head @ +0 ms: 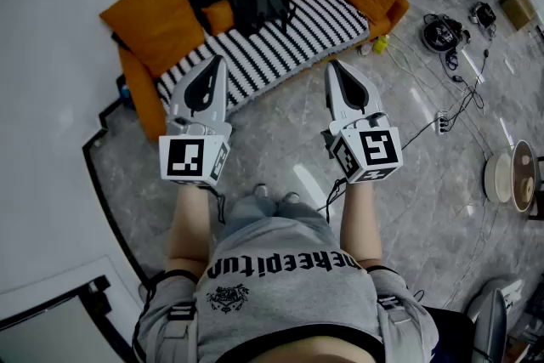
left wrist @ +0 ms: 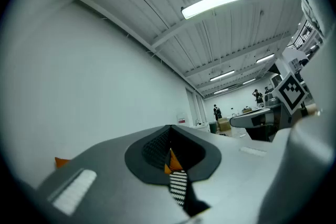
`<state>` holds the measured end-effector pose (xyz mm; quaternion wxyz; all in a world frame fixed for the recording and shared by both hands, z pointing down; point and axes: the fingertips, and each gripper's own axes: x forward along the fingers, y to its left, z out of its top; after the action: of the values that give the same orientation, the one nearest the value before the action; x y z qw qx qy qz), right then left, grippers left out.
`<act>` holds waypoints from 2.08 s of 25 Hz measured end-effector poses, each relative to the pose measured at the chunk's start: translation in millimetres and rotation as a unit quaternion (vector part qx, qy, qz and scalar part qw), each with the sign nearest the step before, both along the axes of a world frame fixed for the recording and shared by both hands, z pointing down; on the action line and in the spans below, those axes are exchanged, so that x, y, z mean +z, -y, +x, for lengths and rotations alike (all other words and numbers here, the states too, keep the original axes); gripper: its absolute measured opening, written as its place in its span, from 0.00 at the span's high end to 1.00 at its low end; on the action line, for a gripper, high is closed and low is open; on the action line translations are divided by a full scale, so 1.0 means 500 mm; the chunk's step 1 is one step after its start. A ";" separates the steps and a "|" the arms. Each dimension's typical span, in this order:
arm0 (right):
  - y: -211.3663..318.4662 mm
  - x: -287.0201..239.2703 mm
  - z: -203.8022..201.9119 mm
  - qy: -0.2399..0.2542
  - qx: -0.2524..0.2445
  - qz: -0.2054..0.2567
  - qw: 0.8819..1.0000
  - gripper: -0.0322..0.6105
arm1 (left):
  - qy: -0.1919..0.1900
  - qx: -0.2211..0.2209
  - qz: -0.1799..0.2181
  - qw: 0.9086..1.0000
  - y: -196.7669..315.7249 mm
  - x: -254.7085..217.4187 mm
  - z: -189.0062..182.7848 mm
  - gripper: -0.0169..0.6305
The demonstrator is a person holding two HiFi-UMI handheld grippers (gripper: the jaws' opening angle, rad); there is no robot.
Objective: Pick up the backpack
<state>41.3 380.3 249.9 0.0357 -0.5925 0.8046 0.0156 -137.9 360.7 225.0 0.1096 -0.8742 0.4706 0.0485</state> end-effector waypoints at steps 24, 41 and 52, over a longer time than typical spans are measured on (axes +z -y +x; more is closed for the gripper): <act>0.089 0.012 -0.074 0.005 0.034 0.019 0.999 0.95 | -0.019 0.035 0.013 0.999 0.130 0.011 -0.087 0.94; 0.297 0.003 0.024 0.003 0.005 0.024 1.000 0.95 | -0.022 0.015 0.017 1.000 0.322 0.005 0.010 0.94; 0.452 -0.030 0.110 0.000 -0.037 0.034 0.999 0.95 | -0.030 -0.022 0.027 0.999 0.447 -0.035 0.098 0.94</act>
<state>96.5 154.2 234.8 0.0567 -0.5611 0.8247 0.0415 -88.7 137.4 207.6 0.1203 -0.8586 0.4911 0.0847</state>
